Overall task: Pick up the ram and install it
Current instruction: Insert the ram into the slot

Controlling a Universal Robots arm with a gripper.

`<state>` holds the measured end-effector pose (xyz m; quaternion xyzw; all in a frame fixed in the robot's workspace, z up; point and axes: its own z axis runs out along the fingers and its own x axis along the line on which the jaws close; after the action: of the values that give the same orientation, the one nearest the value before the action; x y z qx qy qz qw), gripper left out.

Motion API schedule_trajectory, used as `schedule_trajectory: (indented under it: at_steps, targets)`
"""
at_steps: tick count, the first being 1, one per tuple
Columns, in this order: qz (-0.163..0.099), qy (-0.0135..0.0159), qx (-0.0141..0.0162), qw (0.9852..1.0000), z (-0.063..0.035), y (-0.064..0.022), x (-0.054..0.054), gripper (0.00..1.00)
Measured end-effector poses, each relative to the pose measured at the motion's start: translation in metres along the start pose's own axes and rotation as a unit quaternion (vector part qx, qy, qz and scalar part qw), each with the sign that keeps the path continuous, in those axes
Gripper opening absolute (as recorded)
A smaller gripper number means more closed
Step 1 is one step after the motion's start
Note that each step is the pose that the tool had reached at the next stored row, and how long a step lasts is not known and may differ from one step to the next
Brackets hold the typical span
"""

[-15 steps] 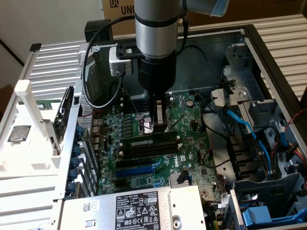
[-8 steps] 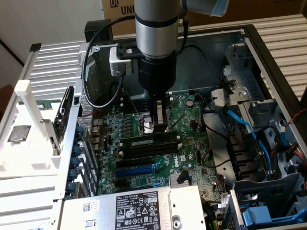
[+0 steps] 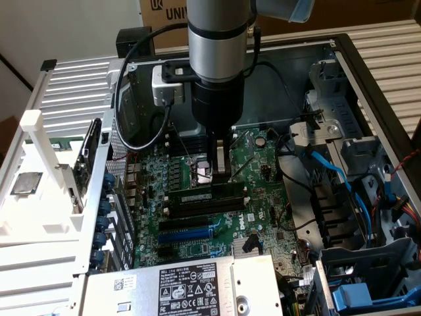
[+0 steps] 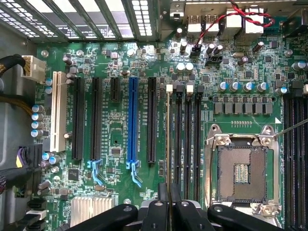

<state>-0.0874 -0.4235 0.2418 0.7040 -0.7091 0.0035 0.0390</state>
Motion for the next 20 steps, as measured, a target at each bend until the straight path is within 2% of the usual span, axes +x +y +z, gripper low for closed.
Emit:
schedule_trajectory:
  at_steps: [7, 20]
  targets:
    - [0.000, 0.0000, 0.0000, 1.0000, 0.0013, 0.0040, -0.0001, 0.12]
    - [0.000, 0.0000, 0.0000, 1.0000, 0.0049, 0.0032, -0.0034, 0.12]
